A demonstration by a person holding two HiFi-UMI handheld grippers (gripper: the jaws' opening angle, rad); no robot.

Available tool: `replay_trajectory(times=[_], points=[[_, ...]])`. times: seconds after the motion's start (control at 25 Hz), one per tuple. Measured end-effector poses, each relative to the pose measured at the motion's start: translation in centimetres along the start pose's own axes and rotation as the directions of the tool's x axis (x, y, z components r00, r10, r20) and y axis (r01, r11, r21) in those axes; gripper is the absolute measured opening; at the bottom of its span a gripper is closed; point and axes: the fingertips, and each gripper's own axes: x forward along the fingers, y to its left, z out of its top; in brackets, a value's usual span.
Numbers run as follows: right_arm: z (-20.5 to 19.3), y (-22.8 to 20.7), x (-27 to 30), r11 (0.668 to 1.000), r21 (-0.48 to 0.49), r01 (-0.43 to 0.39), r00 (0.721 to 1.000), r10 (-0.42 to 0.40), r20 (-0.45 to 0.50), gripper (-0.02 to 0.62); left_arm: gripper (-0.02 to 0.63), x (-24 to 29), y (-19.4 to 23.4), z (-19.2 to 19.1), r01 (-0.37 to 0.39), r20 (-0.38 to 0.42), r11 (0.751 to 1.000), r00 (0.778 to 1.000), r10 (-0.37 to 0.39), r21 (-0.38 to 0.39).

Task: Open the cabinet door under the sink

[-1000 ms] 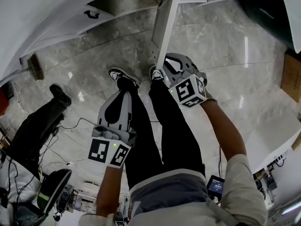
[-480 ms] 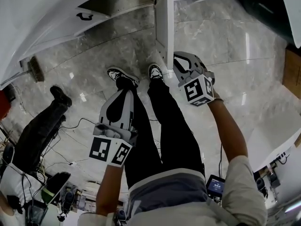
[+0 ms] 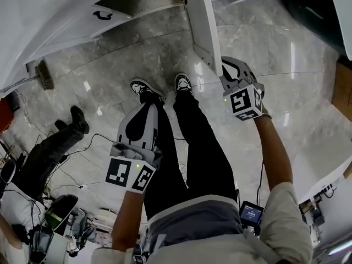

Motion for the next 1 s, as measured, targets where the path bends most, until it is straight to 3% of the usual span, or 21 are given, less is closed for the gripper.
replay_trajectory(times=[0.76,1.0], points=[[-2.1,-1.8,-1.3,0.99,0.094,0.11,0.992,-0.103,-0.069,0.048,0.002,-2.8,0.1,1.5,-0.042,0.024,0.999,0.999,0.043,-0.008],[-2.8,-2.0,-3.7,0.965,0.233,0.119,0.991,-0.103,-0.08,0.048,0.002,-3.4,-1.2,3.1,-0.03,0.052,1.0,0.998,0.031,-0.005]])
